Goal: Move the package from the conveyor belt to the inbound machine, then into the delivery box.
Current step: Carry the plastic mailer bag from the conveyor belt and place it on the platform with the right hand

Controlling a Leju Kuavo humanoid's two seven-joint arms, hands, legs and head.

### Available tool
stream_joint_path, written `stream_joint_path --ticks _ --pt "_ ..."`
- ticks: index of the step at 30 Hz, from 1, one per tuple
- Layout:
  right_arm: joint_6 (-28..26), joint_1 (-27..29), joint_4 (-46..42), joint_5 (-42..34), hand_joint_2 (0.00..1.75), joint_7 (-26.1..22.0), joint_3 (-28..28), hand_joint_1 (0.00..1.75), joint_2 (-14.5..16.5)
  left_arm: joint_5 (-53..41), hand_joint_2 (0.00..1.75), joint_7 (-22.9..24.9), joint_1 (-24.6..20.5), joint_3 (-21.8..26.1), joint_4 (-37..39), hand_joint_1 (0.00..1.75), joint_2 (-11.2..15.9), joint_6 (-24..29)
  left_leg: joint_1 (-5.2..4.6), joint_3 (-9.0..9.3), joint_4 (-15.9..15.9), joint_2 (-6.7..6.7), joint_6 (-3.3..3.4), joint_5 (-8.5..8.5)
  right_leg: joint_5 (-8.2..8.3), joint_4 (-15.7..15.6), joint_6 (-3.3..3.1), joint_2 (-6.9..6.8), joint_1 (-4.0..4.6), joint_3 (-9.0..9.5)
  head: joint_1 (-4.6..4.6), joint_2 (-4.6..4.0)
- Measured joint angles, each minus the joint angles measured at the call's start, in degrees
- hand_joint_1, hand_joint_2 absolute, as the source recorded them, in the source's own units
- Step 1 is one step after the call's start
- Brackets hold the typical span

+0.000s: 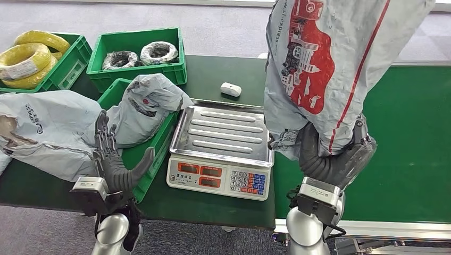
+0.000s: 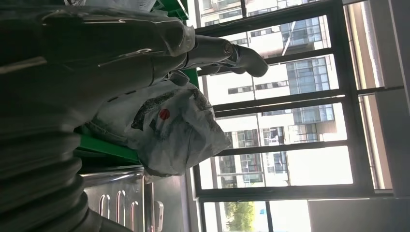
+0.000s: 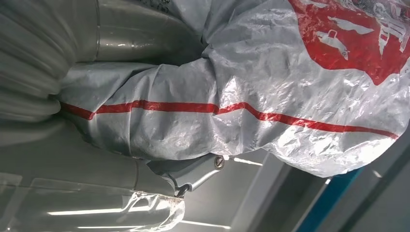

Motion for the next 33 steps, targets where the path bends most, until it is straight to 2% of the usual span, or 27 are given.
stream_joint_path --ticks 4,13,25,29,33 --pt "0.1 -2.2 2.4 -3.5 1.75 2.5 1.0 1.75 -0.3 0.3 1.75 0.0 0.0 0.0 0.0 0.00 0.0 0.2 0.00 0.00 0.0 0.01 0.00 0.00 0.01 0.0 -0.01 0.02 0.00 -0.01 -0.01 -0.01" --pt "2.0 -14.0 17.9 -7.7 1.75 4.7 4.7 1.75 -1.4 0.9 1.75 -0.6 -0.1 -1.5 1.1 0.00 0.0 -0.1 0.01 0.00 0.0 -0.02 -0.07 0.06 0.02 0.1 -0.02 0.00 0.01 -0.04 0.00 0.00" --pt "3.1 -17.9 25.6 -8.8 1.75 5.4 6.3 1.75 -1.4 0.9 1.75 -0.7 -0.1 -1.4 1.4 0.00 0.0 0.4 0.01 -0.05 0.0 -0.02 -0.07 0.05 0.01 0.1 -0.02 0.00 0.00 -0.07 0.01 0.00" --pt "3.2 -18.4 26.7 -9.0 1.75 5.5 6.4 0.03 -1.4 0.9 1.75 -0.7 -0.1 -1.4 1.4 0.00 0.0 0.6 0.01 -0.05 0.0 -0.02 -0.07 0.05 0.01 0.1 -0.02 0.00 0.00 -0.08 0.00 0.00" --pt "4.0 -18.7 28.0 -9.8 1.75 5.6 6.5 0.00 -1.4 0.9 1.75 -0.7 0.0 -1.4 1.4 0.00 0.0 0.8 0.01 -0.05 0.0 -0.02 -0.07 0.05 0.01 0.1 -0.02 0.00 0.00 -0.08 0.01 0.00"
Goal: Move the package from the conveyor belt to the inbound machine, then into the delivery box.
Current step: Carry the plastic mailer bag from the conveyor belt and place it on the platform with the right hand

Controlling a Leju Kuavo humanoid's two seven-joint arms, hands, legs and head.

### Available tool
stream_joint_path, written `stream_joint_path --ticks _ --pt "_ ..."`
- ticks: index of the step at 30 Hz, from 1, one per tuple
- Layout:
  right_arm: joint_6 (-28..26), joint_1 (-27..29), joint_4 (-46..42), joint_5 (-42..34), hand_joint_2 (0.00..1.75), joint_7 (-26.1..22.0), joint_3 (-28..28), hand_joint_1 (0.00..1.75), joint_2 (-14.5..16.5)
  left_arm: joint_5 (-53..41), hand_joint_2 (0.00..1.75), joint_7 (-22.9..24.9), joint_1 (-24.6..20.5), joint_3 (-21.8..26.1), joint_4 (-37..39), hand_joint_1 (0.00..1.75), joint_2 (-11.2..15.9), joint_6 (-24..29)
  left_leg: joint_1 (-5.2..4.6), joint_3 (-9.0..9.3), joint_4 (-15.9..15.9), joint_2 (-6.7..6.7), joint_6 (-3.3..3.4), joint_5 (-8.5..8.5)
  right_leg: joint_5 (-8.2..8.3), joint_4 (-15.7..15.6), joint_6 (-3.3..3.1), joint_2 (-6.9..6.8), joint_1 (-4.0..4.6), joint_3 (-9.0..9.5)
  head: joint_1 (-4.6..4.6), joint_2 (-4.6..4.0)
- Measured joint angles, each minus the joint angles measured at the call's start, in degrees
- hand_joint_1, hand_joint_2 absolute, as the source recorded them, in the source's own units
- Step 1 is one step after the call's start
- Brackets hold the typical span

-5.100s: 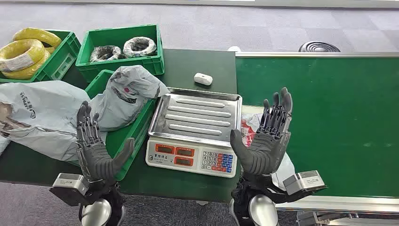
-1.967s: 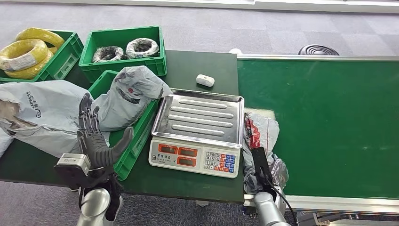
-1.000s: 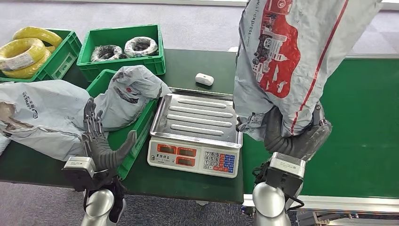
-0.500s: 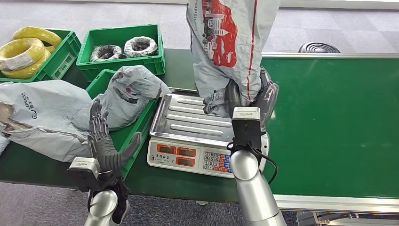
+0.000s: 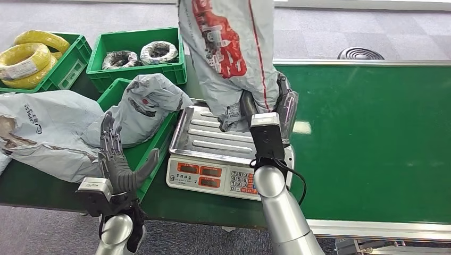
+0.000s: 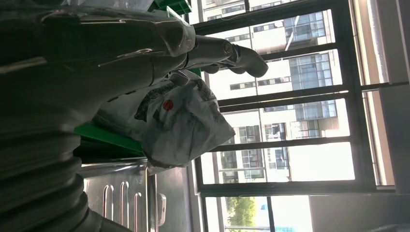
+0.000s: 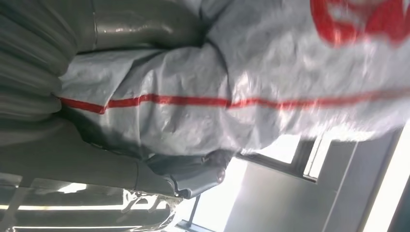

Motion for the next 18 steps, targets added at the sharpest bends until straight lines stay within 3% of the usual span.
stream_joint_path --ticks 18 --pt "-2.2 4.0 -1.3 -1.0 1.75 -0.7 -0.4 0.00 -1.4 -0.4 1.75 0.5 0.1 0.3 -0.1 0.00 0.0 0.1 0.00 0.00 0.0 0.01 0.00 0.00 0.00 0.0 0.00 0.00 0.00 -0.01 -0.01 0.00"
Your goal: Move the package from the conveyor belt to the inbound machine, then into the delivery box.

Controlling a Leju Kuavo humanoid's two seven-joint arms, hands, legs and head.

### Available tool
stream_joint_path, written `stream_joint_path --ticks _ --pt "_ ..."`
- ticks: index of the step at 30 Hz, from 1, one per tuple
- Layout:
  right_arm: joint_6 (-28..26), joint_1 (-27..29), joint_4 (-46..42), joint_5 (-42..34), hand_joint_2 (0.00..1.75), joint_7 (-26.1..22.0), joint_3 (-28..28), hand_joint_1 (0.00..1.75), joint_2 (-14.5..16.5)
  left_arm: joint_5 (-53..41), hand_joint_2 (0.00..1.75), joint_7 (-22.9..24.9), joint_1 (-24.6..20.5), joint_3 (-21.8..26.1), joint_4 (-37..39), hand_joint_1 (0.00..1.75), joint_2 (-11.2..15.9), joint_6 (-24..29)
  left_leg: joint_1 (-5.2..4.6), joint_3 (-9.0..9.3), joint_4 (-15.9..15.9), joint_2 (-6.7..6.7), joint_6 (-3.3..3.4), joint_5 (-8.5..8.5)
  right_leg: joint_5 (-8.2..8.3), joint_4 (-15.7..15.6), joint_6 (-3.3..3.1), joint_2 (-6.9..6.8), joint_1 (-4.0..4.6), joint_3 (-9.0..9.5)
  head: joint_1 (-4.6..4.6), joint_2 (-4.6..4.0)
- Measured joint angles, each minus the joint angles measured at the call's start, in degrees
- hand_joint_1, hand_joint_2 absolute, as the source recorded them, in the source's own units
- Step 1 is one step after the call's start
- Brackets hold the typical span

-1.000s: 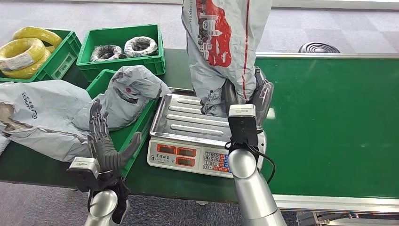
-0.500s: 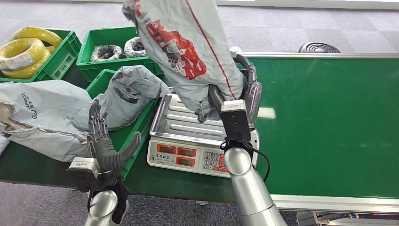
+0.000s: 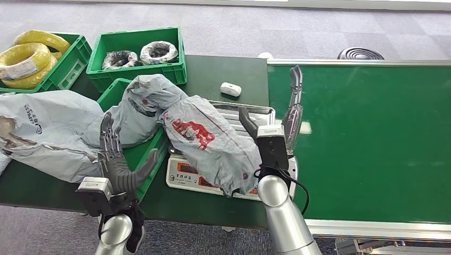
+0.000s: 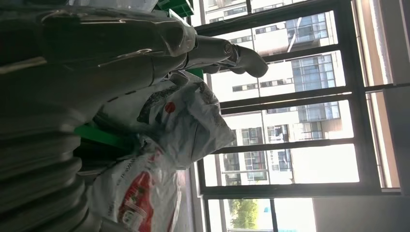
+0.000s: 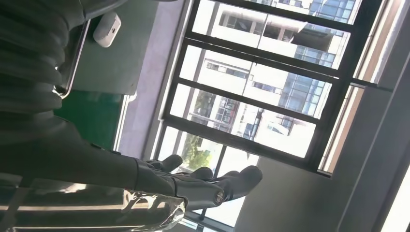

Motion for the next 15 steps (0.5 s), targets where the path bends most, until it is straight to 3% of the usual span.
stream_joint_path --ticks 15 --pt "-1.3 1.8 -3.4 0.5 1.75 -0.3 0.0 0.00 -0.2 -2.8 1.75 -0.7 0.0 0.1 -0.9 0.00 0.2 1.5 0.00 0.00 0.0 -0.01 0.00 0.00 0.00 0.0 0.00 0.00 0.00 0.00 0.01 0.00"
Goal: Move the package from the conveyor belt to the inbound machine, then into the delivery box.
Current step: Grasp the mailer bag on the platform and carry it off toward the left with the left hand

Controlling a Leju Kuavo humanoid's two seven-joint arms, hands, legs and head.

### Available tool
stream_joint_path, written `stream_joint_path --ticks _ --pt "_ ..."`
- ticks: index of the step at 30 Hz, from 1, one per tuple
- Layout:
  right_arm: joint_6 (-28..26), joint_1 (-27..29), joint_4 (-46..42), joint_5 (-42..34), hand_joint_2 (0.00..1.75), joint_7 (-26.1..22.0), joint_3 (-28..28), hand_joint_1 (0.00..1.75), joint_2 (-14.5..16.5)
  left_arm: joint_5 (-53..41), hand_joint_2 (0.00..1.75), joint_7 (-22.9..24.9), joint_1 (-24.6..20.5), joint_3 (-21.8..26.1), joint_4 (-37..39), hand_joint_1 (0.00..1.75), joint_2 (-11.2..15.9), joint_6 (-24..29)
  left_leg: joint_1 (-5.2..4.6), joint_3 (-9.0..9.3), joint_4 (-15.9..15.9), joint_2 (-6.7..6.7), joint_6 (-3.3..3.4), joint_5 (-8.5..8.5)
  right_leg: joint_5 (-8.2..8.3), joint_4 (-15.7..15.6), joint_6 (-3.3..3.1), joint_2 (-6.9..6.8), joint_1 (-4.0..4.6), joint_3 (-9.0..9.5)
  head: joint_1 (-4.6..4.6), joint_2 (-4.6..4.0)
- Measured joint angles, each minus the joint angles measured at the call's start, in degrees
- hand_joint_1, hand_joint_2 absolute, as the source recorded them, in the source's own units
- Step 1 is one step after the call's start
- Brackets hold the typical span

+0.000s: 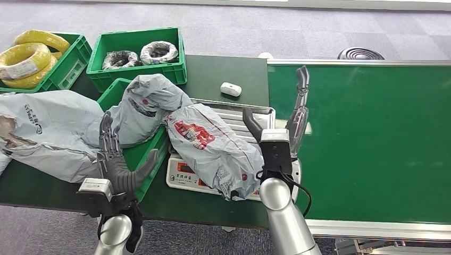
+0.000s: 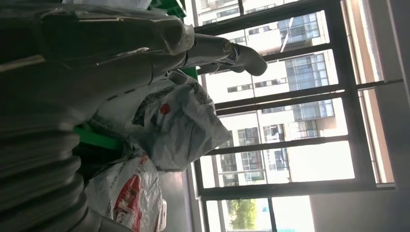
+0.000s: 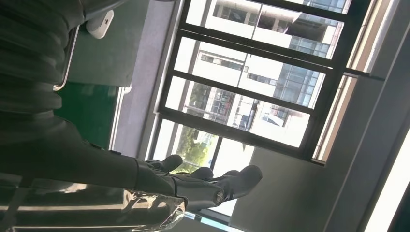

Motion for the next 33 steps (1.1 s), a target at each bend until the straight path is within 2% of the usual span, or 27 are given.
stream_joint_path --ticks 3,8,12,16,21,25,33 --pt "-0.4 2.0 -2.8 -1.0 1.75 -1.1 -0.2 0.00 -0.3 -6.6 1.75 0.8 -0.6 -0.2 -2.2 0.00 0.6 1.4 0.00 0.00 0.0 -0.01 0.00 0.00 0.00 0.0 0.00 -0.01 0.00 -0.03 -0.01 0.00" --pt "-0.5 5.4 -8.0 -2.8 1.75 -2.7 -1.2 0.00 -0.3 -21.2 1.75 8.9 -5.7 -2.3 -4.0 0.00 1.9 0.4 0.00 0.00 0.0 -0.03 0.00 0.01 0.01 0.0 -0.01 -0.03 0.00 -0.02 -0.01 0.00" --pt "-0.5 7.3 -10.8 -3.9 1.75 -3.3 -1.7 0.00 -0.6 -24.1 1.75 11.9 -11.6 -4.2 -2.3 0.00 2.5 -0.2 0.00 0.03 0.0 -0.03 0.01 0.02 0.04 0.0 -0.02 -0.02 0.00 0.01 0.00 -0.01" --pt "-0.5 8.6 -12.3 -4.2 1.75 -3.6 -2.0 0.00 -0.8 -26.8 1.75 14.1 -15.6 -5.9 1.0 0.00 3.0 -1.0 0.00 0.03 0.0 -0.01 0.00 0.02 0.05 0.0 -0.02 -0.02 0.00 0.00 -0.01 0.00" --pt "-0.5 9.6 -13.5 -4.1 1.75 -3.4 -2.4 0.00 -0.9 -35.8 1.75 17.7 -19.0 -8.8 8.0 0.00 3.4 -2.9 0.00 0.02 0.0 0.00 0.00 0.01 0.04 0.0 -0.02 -0.01 0.00 -0.03 -0.01 0.00" --pt "-0.5 10.1 -14.5 -3.9 1.75 -3.1 -2.6 0.00 -1.2 -44.4 1.75 20.1 -21.8 -12.0 16.9 0.00 3.2 -4.0 0.00 0.02 0.0 0.00 0.00 0.01 0.04 0.0 -0.02 -0.01 -0.01 -0.02 -0.01 0.00" --pt "-0.5 11.7 -16.7 -3.5 1.75 -2.4 -3.0 0.00 -1.3 -49.2 1.75 19.0 -25.7 -17.8 36.8 0.00 0.4 -6.5 -0.01 0.01 0.0 0.00 0.00 0.00 0.04 0.0 -0.02 0.00 -0.02 -0.02 -0.01 0.00"
